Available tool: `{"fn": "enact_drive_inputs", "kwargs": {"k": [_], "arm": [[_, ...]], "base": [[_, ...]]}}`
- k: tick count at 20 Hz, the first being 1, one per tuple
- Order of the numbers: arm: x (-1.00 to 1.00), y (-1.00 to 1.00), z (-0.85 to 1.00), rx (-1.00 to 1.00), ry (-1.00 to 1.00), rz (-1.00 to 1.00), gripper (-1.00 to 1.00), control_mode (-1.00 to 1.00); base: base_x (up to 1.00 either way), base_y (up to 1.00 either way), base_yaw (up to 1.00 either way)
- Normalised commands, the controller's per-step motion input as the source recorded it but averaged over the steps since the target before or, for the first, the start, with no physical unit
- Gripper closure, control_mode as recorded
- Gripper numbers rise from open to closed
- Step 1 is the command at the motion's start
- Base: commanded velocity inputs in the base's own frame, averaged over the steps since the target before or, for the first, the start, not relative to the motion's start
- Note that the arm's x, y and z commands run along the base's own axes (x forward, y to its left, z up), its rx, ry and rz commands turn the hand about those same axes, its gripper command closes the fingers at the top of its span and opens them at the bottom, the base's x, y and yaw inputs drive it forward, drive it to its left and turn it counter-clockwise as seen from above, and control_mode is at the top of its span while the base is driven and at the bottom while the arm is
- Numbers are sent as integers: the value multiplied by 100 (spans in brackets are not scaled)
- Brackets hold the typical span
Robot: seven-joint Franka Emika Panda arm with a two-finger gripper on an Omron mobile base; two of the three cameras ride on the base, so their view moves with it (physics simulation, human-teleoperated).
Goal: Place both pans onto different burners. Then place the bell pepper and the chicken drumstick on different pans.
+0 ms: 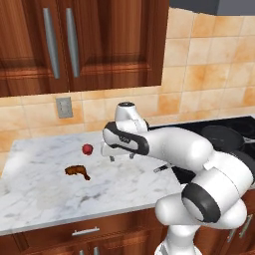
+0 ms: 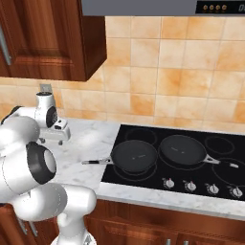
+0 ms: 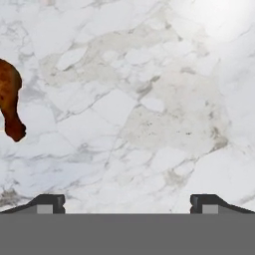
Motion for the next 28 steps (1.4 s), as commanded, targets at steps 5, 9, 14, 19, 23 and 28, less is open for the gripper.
{"fn": "enact_drive_inputs", "kwargs": {"k": [5,9,14,19,23,28], "arm": [[0,56,-10,0,0,6,-100,-100],[0,55,-4,0,4,5,-100,-100],[0,48,0,3,6,5,-100,-100],[0,46,-3,1,2,4,-100,-100],[8,31,-1,1,1,3,-100,-100],[32,18,-8,0,0,0,-100,-100]], "base": [[0,0,0],[0,0,0],[0,0,0],[0,0,0],[0,0,0],[0,0,0]]}}
